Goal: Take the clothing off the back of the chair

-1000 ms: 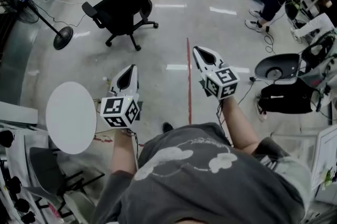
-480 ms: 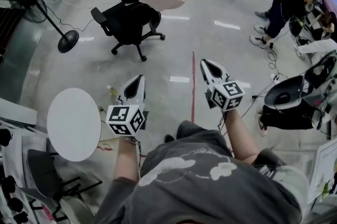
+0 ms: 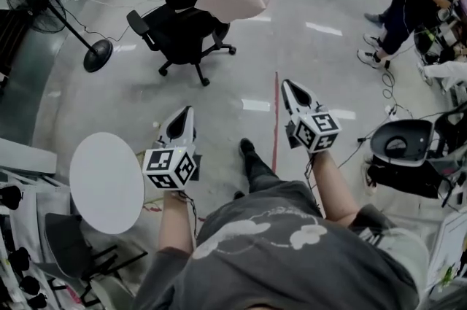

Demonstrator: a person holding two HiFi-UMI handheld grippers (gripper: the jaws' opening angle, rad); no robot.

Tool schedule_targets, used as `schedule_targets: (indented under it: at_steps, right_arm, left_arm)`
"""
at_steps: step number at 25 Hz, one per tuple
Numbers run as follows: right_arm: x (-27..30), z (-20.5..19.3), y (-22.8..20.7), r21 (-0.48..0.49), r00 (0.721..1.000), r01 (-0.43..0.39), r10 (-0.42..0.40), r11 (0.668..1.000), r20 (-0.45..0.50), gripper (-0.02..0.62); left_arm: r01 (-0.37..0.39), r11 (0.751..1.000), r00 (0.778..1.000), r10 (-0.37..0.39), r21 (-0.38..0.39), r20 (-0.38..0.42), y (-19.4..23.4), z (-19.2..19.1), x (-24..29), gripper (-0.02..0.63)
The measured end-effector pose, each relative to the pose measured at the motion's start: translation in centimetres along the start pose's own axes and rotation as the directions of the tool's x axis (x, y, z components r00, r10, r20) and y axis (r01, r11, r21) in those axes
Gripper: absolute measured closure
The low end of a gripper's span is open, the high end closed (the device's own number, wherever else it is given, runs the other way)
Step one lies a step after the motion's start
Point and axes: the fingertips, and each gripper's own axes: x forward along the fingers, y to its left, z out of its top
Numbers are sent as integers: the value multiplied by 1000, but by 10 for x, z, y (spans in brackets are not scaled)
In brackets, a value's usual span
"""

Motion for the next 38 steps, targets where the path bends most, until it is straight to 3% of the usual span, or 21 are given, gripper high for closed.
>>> schedule_targets:
  at_steps: [12,17,21,24,33,38]
  right_arm:
    - [149,46,-80,14,998,-24,23,1000,61,583]
    - [191,54,-94,33,994,-103,101,994,45,462]
    - [219,60,-106,51,988,-151,148,987,52,267]
    - [237,62,-118,82,986,-163,159,983,54,178]
    - [275,45,-127,-76,964,-251,242,965,-112,140]
    - [297,46,-134,-99,962,-251,237,963,-134,124]
  left_arm:
    - [-52,998,999,53,24,-7,53,51,136,606]
    - [-84,996,996,84,32,1,69,67,169,606]
    - [-94,995,996,93,46,6,75,76,195,606]
    - [-102,993,995,102,55,3,79,80,215,606]
    - [-139,988,990,141,62,-21,84,81,245,606]
    - [-152,986,987,156,71,-43,91,82,250,606]
